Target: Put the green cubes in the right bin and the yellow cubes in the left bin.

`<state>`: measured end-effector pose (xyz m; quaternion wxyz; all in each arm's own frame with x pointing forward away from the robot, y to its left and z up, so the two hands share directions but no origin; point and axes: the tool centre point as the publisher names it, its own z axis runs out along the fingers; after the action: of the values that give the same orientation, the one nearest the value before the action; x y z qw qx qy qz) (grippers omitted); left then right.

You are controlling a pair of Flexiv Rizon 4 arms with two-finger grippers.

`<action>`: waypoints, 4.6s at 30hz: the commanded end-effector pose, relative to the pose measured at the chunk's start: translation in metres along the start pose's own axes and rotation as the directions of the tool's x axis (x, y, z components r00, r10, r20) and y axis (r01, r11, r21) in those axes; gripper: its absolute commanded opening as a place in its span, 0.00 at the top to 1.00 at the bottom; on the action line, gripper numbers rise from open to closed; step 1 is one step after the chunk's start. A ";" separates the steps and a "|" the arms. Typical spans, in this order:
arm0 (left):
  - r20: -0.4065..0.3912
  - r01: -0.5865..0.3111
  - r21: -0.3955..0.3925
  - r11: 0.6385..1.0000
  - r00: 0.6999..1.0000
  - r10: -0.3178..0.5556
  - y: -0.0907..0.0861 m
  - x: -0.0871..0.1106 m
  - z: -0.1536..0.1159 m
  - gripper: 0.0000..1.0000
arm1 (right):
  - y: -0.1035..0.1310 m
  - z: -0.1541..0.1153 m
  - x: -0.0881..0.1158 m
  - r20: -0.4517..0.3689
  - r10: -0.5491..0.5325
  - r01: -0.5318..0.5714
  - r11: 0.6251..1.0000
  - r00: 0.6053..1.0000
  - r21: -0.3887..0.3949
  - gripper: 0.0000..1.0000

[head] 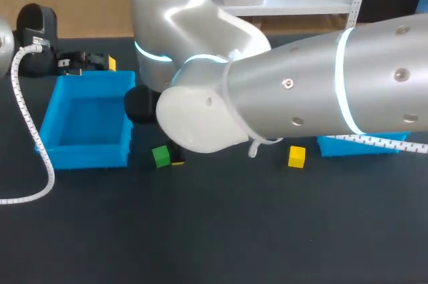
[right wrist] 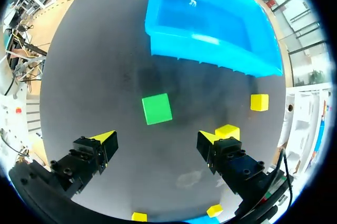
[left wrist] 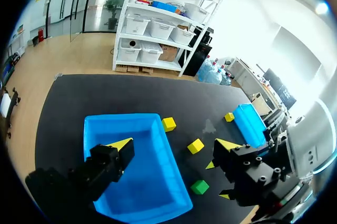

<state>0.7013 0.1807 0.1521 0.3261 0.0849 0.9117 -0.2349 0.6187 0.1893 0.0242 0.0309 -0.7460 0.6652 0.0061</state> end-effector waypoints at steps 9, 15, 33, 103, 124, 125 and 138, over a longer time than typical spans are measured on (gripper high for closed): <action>0.007 -0.002 0.012 1.000 1.000 0.002 0.002 0.002 0.000 0.00 | 0.004 0.015 -0.011 -0.026 -0.044 0.043 0.999 0.999 -0.018 0.00; 0.007 -0.002 0.012 1.000 1.000 0.002 0.002 0.002 0.000 0.00 | 0.005 0.017 -0.016 -0.027 -0.053 0.053 0.999 0.998 -0.014 0.00; 0.007 -0.002 0.012 1.000 1.000 0.002 0.002 0.002 0.000 0.00 | 0.001 0.037 -0.023 -0.052 -0.023 0.023 1.000 0.998 0.006 0.50; 0.007 -0.002 0.012 1.000 1.000 0.002 0.002 0.002 0.000 0.00 | -0.084 -0.110 0.305 0.310 0.866 -0.919 0.366 0.393 0.145 1.00; 0.007 -0.002 0.012 1.000 1.000 0.002 0.002 0.002 0.000 0.00 | -0.049 -0.073 0.379 0.349 0.932 -0.996 0.090 0.094 0.028 1.00; 0.007 -0.002 0.012 1.000 1.000 0.002 0.002 0.002 0.000 0.00 | -0.049 -0.071 0.379 0.348 0.933 -0.996 0.089 0.091 0.024 1.00; 0.007 -0.002 0.012 1.000 1.000 0.002 0.002 0.002 0.000 0.00 | -0.053 -0.070 0.376 0.389 0.921 -0.998 0.051 0.034 -0.034 0.00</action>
<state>0.7013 0.1807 0.1521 0.3261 0.0849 0.9117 -0.2349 0.7173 -0.1807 0.0782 0.1784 -0.0756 0.9794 0.0565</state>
